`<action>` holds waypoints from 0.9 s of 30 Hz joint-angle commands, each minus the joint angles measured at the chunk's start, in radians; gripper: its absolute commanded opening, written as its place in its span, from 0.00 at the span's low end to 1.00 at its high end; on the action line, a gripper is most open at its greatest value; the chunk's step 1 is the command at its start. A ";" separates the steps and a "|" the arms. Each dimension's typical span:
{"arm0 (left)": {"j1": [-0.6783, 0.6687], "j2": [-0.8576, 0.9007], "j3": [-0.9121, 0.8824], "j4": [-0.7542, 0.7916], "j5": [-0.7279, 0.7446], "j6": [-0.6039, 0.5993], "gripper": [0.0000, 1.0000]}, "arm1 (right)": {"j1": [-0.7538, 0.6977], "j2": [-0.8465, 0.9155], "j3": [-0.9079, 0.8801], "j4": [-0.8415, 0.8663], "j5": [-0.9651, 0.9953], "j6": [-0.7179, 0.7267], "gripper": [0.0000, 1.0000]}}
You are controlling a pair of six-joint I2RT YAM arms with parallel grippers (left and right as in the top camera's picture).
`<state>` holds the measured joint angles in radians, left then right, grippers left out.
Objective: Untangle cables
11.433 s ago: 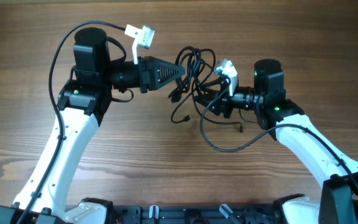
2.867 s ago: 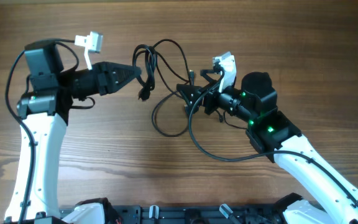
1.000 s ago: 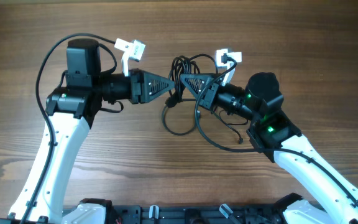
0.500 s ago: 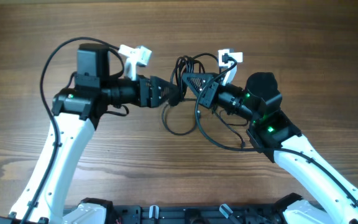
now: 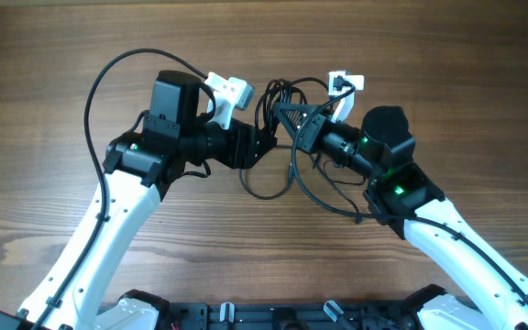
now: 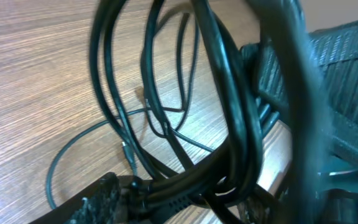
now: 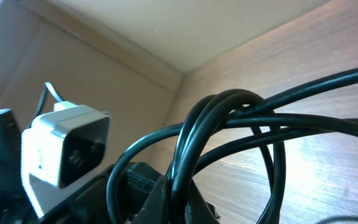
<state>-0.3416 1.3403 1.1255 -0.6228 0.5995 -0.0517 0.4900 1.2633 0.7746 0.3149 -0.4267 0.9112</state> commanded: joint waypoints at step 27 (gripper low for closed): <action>-0.001 -0.018 0.004 0.032 -0.296 -0.088 0.43 | 0.000 -0.010 0.009 -0.064 -0.023 0.006 0.04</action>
<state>-0.3519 1.3312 1.1255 -0.5991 0.3885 -0.1215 0.4900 1.2636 0.7746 0.2485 -0.4141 0.9157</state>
